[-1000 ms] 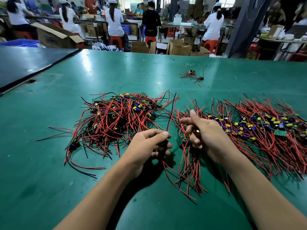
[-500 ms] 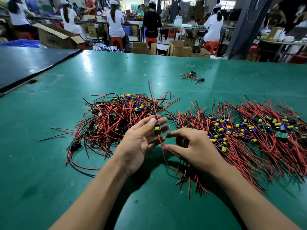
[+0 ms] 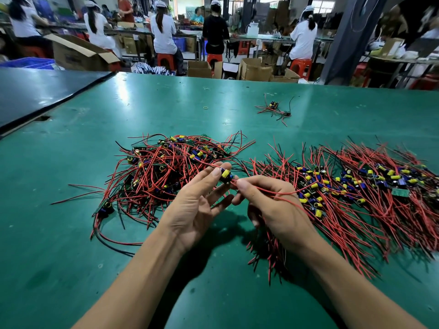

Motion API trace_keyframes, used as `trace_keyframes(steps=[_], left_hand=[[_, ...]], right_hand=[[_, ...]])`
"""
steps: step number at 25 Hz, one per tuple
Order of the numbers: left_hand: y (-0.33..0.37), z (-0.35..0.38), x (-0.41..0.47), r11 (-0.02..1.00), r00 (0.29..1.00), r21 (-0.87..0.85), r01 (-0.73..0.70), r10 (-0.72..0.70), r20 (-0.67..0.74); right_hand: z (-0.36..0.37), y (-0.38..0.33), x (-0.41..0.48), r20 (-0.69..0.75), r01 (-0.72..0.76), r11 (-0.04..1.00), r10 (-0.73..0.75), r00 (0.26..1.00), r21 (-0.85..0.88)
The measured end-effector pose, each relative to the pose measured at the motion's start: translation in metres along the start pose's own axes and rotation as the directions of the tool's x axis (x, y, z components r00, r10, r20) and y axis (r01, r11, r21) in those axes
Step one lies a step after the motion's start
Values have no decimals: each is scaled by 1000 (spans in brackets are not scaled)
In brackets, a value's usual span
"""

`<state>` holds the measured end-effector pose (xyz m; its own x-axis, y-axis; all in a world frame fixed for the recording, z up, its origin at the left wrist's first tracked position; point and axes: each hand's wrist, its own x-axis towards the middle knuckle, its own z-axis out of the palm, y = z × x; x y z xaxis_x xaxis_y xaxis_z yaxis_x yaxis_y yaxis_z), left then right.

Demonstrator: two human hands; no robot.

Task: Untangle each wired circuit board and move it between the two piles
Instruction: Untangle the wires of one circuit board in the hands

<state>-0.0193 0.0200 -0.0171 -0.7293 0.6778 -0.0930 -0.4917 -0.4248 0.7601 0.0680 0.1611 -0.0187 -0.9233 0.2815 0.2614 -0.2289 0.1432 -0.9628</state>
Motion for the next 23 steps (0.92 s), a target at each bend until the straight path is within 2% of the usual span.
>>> trace_keyframes(steps=[3,5,8,10,13,17,21,23], left_hand=[[0,0,-1,998,996,-33,55,-52,70],[-1,0,-2,993,990,-5,115,-114,81],[-3,7,-5,968,969,86,235,-240,50],[-2,13,-9,941,944,130,314,-324,66],[-3,15,-12,932,941,202,302,-325,90],[-5,13,-12,963,971,139,229,-236,36],[-6,15,-13,974,979,130,187,-195,53],[-6,15,-12,975,981,135,174,-183,57]], right_hand=[[-11,-6,5,27,-128,955,125,992,268],[-18,-9,6,131,-226,895,189,973,384],[-25,-10,3,335,-358,841,227,914,406],[-25,-12,1,403,-413,835,259,878,364],[-21,-11,4,331,-422,846,316,889,327],[-19,-5,9,208,-358,848,298,932,391],[-24,-3,9,255,-355,764,254,933,539],[-23,-1,10,247,-345,782,250,936,519]])
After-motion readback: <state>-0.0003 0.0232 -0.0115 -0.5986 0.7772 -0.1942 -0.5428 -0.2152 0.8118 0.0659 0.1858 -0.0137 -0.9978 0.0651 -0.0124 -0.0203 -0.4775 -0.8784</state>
